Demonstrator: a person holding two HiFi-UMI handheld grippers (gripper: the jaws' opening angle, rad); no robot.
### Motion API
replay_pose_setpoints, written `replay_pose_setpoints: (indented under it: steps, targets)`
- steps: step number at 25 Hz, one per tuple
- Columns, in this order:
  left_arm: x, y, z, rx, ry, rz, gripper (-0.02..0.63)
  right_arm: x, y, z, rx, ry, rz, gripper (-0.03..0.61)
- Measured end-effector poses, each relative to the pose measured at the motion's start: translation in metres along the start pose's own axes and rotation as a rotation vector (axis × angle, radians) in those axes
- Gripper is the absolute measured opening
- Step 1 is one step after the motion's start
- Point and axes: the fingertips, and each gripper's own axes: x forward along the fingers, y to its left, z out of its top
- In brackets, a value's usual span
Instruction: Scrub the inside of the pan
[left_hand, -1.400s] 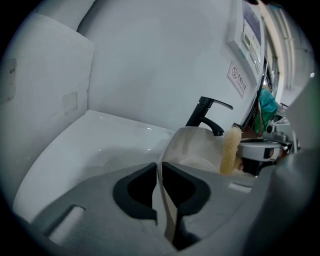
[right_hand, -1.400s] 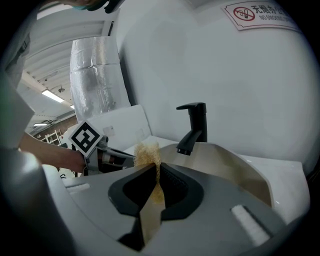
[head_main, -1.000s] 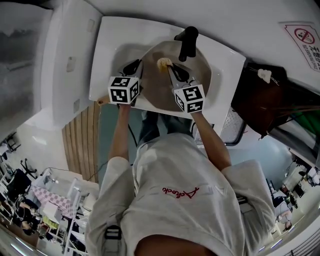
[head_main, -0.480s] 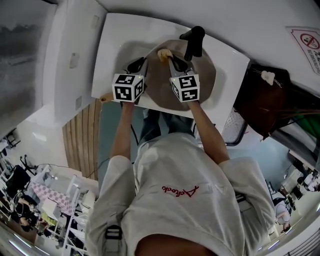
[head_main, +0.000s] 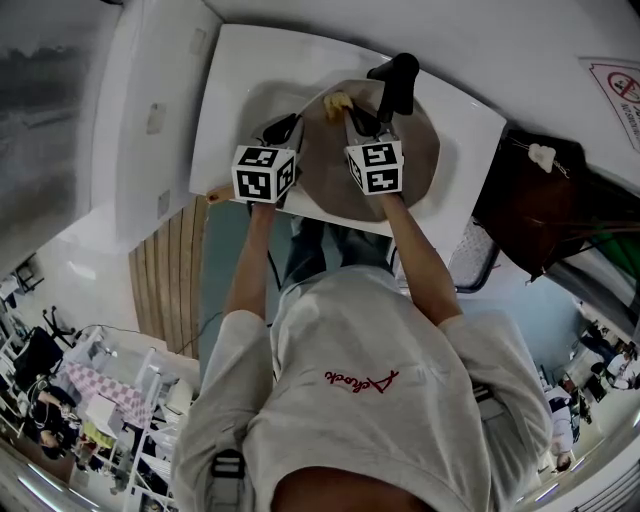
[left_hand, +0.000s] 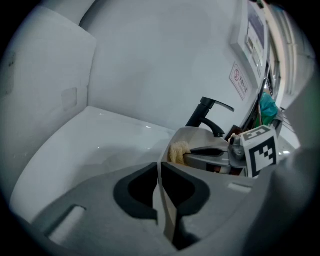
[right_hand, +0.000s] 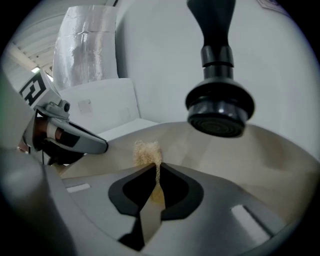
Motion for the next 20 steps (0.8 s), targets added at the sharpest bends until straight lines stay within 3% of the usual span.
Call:
replay_pose_setpoints:
  steps: [7,20]
  targets:
    - [0.0,0.001,0.0,-0.004,0.001,-0.006,0.028,0.008,0.046,-0.012,-0.083,0.056,0.121,0.029]
    - [0.0,0.001,-0.001,-0.002,0.006,-0.009,0.029,-0.01,0.091,-0.032,-0.21,0.131,0.26,0.029]
